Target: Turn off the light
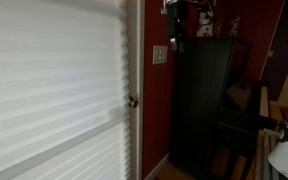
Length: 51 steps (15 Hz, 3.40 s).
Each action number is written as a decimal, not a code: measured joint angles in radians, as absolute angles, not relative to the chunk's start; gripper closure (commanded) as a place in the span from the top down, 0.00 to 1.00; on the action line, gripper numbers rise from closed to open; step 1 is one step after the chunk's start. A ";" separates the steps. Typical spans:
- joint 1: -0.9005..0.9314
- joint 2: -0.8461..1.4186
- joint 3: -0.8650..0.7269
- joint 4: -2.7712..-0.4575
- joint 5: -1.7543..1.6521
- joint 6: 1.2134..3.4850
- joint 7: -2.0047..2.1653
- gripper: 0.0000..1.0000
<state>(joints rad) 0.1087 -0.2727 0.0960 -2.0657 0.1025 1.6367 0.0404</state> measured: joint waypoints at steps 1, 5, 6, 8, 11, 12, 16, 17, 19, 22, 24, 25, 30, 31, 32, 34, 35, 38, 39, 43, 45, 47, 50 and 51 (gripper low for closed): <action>0.109 -0.273 0.096 -2.066 0.102 1.637 0.040 1.00; 0.109 -0.273 0.096 -2.066 0.102 1.637 0.040 1.00; 0.109 -0.273 0.096 -2.066 0.102 1.637 0.040 1.00; 0.105 -0.275 0.094 -2.072 0.097 1.652 0.039 1.00; 0.075 -0.296 0.072 -2.144 0.041 1.745 0.023 1.00; 0.060 -0.305 0.061 -2.176 0.016 1.776 0.020 1.00; -0.012 -0.361 0.005 -2.288 -0.077 1.897 0.012 1.00; -0.034 -0.378 -0.008 -2.304 -0.100 1.929 0.020 1.00; -0.079 -0.409 -0.031 -2.316 -0.125 1.973 0.047 1.00; -0.107 -0.432 -0.050 -2.316 -0.126 1.978 0.059 1.00; -0.106 -0.431 -0.051 -2.316 -0.125 1.990 0.060 1.00; -0.109 -0.431 -0.059 -2.318 -0.125 2.024 0.063 1.00; -0.151 -0.420 -0.164 -2.351 -0.100 2.330 0.024 0.96; -0.151 -0.410 -0.187 -2.353 -0.079 2.375 0.007 0.74; -0.151 -0.397 -0.207 -2.352 -0.056 2.413 -0.010 0.72; -0.151 -0.369 -0.233 -2.349 -0.011 2.470 -0.046 0.63; -0.150 -0.354 -0.238 -2.346 0.007 2.491 -0.060 0.54; -0.138 -0.310 -0.238 -2.339 0.040 2.537 -0.075 0.58; -0.136 -0.301 -0.238 -2.336 0.042 2.542 -0.075 0.55; -0.136 -0.292 -0.237 -2.329 0.044 2.544 -0.076 0.15; -0.133 -0.290 -0.238 -2.329 0.077 2.562 -0.089 0.01; -0.127 -0.278 -0.245 -2.325 0.126 2.603 -0.113 0.00; -0.101 -0.240 -0.274 -2.300 0.239 2.652 -0.190 0.00; -0.089 -0.224 -0.285 -2.287 0.281 2.660 -0.222 0.00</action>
